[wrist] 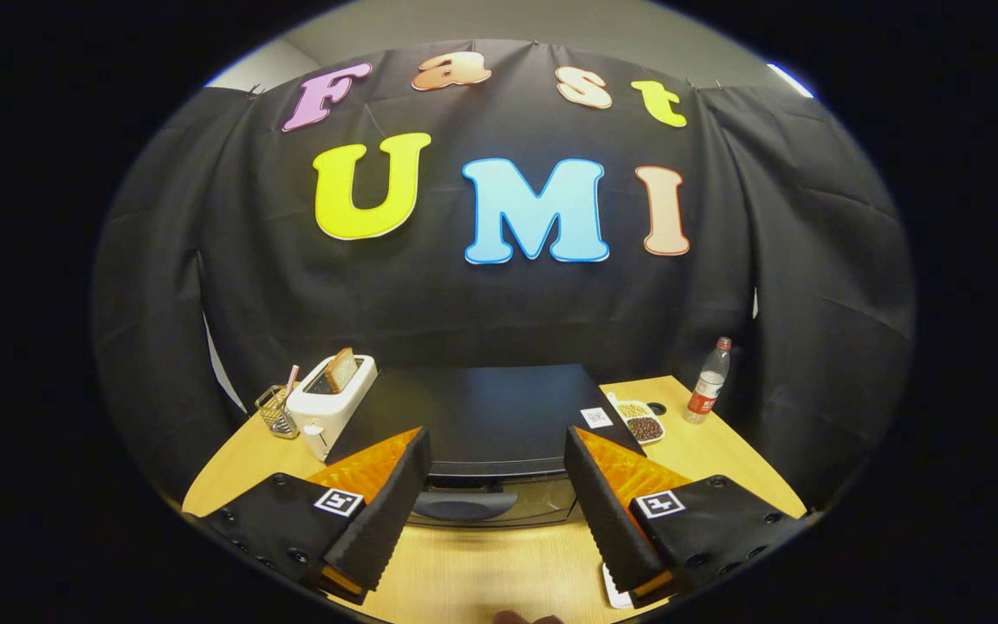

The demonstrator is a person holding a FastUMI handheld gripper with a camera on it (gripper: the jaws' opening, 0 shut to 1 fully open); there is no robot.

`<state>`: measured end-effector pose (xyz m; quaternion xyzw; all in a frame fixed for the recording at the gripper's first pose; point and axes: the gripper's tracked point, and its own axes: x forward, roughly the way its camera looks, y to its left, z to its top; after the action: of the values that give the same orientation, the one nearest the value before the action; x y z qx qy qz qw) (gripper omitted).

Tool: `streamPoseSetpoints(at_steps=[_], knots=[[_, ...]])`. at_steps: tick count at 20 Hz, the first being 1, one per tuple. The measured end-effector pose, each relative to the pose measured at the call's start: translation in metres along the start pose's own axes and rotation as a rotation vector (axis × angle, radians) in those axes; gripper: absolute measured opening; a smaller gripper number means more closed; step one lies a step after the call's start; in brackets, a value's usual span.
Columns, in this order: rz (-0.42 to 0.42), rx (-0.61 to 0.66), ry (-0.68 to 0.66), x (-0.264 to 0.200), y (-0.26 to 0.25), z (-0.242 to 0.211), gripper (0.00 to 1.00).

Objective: Open the toaster oven, put the food inside, and close the toaster oven door.

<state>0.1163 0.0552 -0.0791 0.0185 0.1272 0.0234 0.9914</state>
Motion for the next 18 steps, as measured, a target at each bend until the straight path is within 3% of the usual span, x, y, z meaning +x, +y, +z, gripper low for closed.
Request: streamPoseSetpoints(at_steps=[13, 18], knots=[[0.062, -0.02, 0.168, 0.051, 0.022, -0.064, 0.98], [0.064, -0.02, 0.192, 0.062, 0.024, -0.07, 0.98]])
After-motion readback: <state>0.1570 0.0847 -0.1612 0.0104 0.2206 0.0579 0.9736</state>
